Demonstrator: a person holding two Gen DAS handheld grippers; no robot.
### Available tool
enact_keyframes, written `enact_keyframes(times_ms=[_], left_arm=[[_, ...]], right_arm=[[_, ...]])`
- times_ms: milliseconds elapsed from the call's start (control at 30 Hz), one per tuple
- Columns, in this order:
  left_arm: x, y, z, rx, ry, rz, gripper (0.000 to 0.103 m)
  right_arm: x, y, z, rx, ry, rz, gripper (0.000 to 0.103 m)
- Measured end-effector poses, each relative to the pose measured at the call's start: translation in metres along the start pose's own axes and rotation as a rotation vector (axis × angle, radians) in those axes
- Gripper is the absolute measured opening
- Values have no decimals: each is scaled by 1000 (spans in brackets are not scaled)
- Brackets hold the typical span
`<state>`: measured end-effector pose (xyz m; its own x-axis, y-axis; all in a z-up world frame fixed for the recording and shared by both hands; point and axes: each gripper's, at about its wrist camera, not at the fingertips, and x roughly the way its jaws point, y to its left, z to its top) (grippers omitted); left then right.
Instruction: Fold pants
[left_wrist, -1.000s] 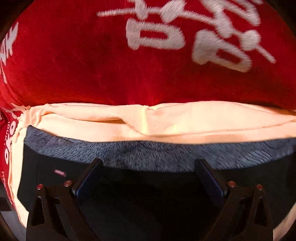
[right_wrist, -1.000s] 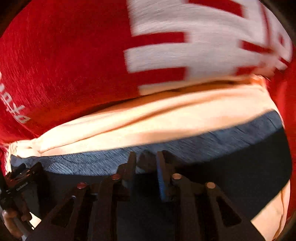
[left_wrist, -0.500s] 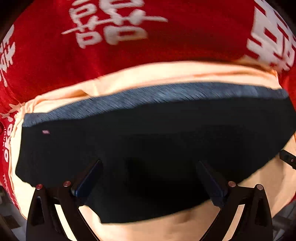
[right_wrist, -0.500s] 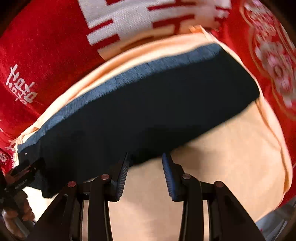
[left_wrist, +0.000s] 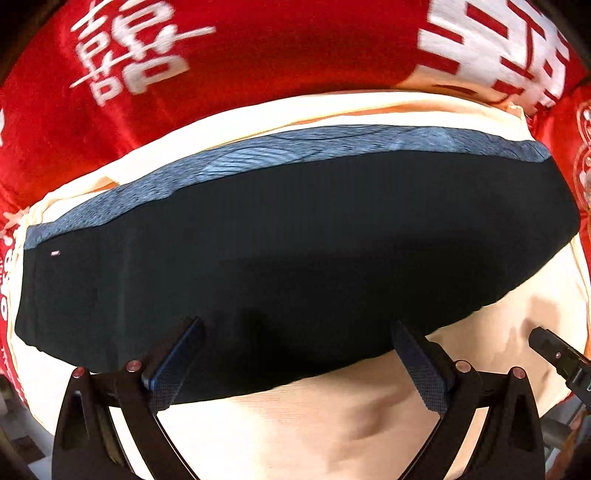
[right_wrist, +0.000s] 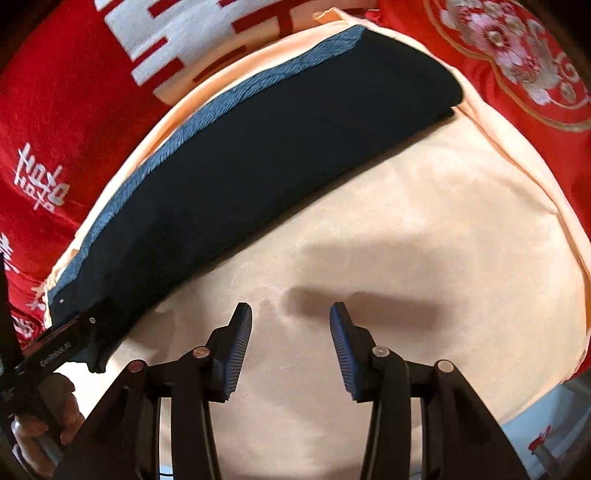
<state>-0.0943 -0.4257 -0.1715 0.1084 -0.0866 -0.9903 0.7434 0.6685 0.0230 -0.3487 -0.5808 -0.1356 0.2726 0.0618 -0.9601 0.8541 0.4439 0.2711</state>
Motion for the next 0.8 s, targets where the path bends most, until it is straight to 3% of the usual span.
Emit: enact_keyframes(times_ms=[167, 533, 733, 800], left_arm=[[-11, -16, 2, 15, 2, -4, 102], [-32, -55, 6, 42, -10, -3, 102], [-21, -62, 20, 46, -34, 14, 102], [-2, -58, 27, 52, -10, 27, 102]], right_arm=[[-8, -21, 1, 23, -14, 39, 53], [-11, -49, 6, 102, -44, 109, 53], [-15, -63, 20, 142, -76, 153, 53], [-15, -69, 24, 157, -80, 171, 53]])
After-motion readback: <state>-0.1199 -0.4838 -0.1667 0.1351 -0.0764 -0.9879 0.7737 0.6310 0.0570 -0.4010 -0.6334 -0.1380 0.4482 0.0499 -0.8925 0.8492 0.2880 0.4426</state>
